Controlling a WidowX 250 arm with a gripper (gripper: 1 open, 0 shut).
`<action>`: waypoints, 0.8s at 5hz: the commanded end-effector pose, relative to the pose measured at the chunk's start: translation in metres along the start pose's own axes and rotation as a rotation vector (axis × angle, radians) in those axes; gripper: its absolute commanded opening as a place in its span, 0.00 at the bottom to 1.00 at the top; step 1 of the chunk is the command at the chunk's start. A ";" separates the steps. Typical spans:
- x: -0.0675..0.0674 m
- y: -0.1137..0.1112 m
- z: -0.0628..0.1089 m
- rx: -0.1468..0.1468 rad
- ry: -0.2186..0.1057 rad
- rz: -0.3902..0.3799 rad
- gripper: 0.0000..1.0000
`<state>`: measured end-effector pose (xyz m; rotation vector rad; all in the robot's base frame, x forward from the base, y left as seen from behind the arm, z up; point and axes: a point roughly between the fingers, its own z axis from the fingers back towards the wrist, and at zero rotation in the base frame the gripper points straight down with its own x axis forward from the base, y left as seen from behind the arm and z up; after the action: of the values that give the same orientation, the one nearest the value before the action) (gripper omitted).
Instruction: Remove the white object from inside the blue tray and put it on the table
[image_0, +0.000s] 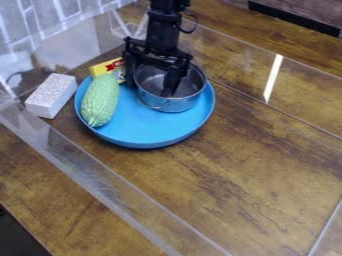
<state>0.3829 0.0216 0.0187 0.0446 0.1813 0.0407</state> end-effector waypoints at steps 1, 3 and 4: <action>0.001 -0.023 -0.006 0.013 0.010 -0.032 1.00; 0.003 -0.023 -0.007 0.016 0.013 -0.035 1.00; 0.004 -0.024 -0.006 0.018 0.015 -0.036 1.00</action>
<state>0.3871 0.0189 0.0189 0.0500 0.1857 0.0308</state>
